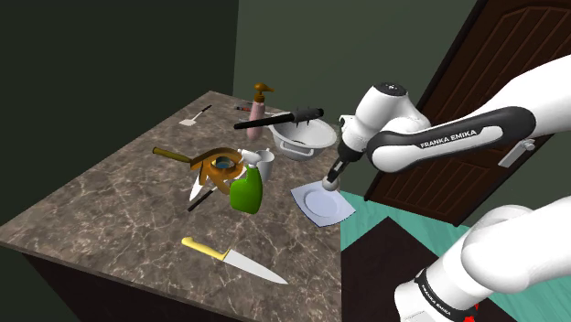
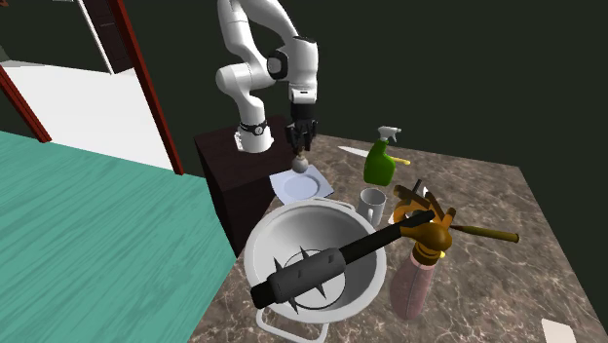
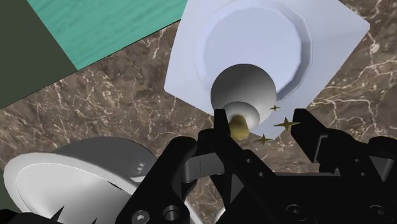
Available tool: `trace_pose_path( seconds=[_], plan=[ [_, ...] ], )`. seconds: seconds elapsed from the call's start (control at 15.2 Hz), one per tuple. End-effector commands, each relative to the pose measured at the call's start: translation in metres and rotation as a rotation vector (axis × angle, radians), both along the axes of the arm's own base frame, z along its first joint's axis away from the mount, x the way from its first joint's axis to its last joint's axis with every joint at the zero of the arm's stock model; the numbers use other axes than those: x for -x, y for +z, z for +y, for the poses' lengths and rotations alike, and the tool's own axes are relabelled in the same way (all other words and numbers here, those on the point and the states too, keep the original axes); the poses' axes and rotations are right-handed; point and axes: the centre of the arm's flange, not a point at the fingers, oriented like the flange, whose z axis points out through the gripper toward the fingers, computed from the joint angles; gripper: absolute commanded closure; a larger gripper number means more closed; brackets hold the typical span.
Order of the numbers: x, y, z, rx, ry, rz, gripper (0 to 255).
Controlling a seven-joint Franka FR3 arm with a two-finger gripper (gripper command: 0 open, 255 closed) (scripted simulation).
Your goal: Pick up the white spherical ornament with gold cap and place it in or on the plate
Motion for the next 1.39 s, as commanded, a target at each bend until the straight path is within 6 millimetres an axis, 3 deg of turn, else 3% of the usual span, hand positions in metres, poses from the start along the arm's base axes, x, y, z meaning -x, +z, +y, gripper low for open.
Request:
trace_pose_path(
  seconds=[0.0, 0.66, 1.19, 1.25, 1.32],
  plan=[
    [0.001, -0.011, 0.0, 0.0, 0.0, -0.001, 255],
    [0.001, -0.063, 0.0, 0.0, 0.0, -0.001, 255],
    [0.001, -0.063, 0.0, 0.0, 0.0, -0.001, 255],
    [0.001, -0.063, 0.0, 0.0, 0.0, -0.001, 0],
    [0.001, -0.063, 0.0, 0.0, 0.0, -0.001, 0]
  ],
)
